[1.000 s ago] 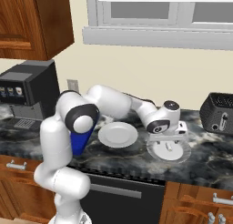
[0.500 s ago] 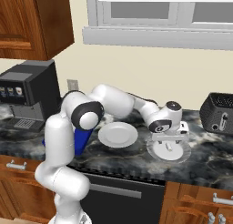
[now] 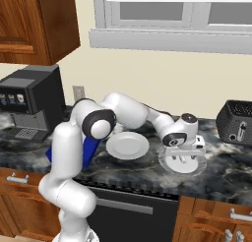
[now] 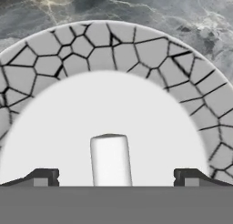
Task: Move the dessert items from the plates to the tray.
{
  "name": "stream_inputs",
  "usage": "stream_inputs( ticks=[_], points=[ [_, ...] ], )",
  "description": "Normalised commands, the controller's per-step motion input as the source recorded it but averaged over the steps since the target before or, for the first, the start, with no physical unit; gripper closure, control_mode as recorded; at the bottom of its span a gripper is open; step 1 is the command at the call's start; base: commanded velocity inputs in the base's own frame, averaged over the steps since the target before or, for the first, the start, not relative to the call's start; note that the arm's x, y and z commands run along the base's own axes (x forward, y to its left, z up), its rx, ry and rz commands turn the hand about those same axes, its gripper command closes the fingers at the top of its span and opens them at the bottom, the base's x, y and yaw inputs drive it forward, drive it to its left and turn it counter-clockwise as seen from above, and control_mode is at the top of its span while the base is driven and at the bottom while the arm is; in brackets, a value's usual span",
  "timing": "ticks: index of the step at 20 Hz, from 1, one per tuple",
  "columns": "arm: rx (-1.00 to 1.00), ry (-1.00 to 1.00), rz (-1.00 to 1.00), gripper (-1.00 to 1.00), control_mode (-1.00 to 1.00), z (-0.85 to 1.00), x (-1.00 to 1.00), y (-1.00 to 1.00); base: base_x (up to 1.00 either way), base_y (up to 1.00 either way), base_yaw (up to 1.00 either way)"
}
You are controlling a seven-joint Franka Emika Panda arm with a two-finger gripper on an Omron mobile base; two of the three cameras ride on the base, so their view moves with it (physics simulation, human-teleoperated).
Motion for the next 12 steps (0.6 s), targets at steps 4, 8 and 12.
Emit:
stream_inputs(
  ticks=[4,8,12],
  points=[
    [0.0,0.05,0.0,-1.0,-1.0,-0.1,0.0,0.0,0.0,0.0,0.0],
    [0.0,0.05,0.0,-1.0,-1.0,-0.06,0.0,0.0,0.0,0.0,0.0],
    [0.01,0.01,0.0,-1.0,-1.0,-0.02,0.0,0.0,0.0,0.0,0.0]
  ],
)
